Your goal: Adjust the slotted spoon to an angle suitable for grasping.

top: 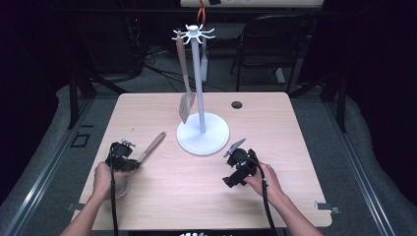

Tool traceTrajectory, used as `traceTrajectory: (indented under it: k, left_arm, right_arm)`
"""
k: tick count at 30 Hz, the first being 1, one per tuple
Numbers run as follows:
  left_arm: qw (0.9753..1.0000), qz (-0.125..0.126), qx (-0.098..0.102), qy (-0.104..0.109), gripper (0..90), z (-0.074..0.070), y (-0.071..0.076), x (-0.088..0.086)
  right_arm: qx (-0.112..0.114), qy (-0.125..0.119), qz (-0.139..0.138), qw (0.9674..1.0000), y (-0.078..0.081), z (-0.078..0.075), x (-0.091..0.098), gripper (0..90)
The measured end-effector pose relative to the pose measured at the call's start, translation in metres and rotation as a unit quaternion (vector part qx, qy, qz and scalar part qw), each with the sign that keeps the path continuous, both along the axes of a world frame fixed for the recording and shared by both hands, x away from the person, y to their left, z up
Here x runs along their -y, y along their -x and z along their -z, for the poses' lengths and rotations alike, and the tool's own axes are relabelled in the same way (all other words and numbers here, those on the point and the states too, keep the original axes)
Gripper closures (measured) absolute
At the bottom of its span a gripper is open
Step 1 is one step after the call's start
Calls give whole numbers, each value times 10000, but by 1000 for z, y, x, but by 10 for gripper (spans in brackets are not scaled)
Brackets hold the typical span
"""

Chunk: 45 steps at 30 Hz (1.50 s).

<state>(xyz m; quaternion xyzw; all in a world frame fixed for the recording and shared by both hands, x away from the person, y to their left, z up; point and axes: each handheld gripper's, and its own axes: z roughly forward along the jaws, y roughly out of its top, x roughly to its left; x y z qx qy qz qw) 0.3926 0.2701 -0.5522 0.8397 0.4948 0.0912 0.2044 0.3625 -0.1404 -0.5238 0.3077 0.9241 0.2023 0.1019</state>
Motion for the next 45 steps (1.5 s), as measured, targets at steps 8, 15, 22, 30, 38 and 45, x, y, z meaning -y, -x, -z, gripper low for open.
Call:
traceTrajectory:
  k: [8, 15, 22, 30, 38, 45]
  left_arm:
    - [9999, -19, 132, 75, 622, -9, -3, 0]
    - [10000, -6, 72, 61, 568, -9, -13, 5]
    - [9999, -5, -110, -97, 627, -4, -25, 12]
    - [9994, 81, -285, -189, 692, 0, -35, 23]
    - [9991, 133, -223, -348, 752, 0, -35, 26]
    - [9994, 143, -142, -276, 757, 0, -32, 26]
  right_arm:
    - [19, 5, 15, 10000, 1, 0, -1, 58]
    - [-12, 10, 14, 10000, 0, 1, -1, 58]
    - [-13, 3, 36, 10000, 0, 2, -2, 58]
    - [-17, 54, -4, 10000, -1, 3, -2, 59]
    - [-30, 63, -3, 10000, -1, 3, -2, 61]
    - [-23, -13, 50, 10000, 0, 4, -1, 61]
